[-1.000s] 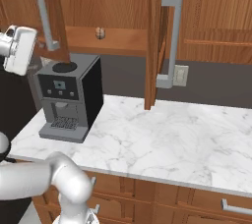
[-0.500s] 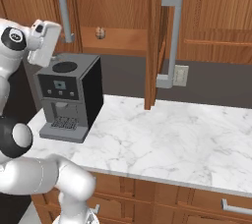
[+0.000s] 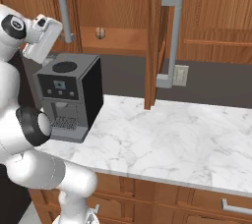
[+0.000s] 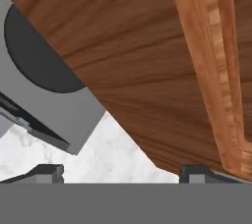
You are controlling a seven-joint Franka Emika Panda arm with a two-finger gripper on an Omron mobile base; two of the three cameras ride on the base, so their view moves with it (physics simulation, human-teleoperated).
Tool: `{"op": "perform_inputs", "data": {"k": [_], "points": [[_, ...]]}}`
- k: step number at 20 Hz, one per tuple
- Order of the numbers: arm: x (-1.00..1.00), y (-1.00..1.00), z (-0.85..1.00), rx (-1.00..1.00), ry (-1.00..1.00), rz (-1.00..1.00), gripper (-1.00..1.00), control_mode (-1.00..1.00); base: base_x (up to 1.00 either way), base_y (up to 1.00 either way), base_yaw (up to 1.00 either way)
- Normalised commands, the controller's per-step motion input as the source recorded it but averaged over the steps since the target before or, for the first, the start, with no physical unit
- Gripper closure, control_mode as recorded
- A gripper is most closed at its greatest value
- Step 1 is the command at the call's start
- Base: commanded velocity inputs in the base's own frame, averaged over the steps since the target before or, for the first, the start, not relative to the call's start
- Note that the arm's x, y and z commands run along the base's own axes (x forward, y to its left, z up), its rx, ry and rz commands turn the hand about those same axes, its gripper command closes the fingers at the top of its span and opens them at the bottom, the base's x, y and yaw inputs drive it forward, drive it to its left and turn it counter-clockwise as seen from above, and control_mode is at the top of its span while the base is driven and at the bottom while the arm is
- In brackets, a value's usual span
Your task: Pick the tangerine from the counter and place it in the cabinet. Then close the cabinet.
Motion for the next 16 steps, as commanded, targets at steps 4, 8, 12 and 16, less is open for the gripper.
{"op": "perform_inputs", "data": {"k": [4,8,12,16], "points": [[-0.12,-0.3,-0.49,0.0,-0.15,0.42,-1.0,-1.0,0.0,0.0,0.0],[-0.78,-0.05,-0.74,-0.01,-0.23,0.39,-1.0,-1.0,0.0,0.0,0.0],[-1.0,-0.21,-0.99,-0.01,-0.19,0.37,-1.0,-1.0,0.0,0.0,0.0],[-1.0,-0.59,-0.75,0.0,-0.24,0.31,-1.0,-1.0,0.0,0.0,0.0]]}}
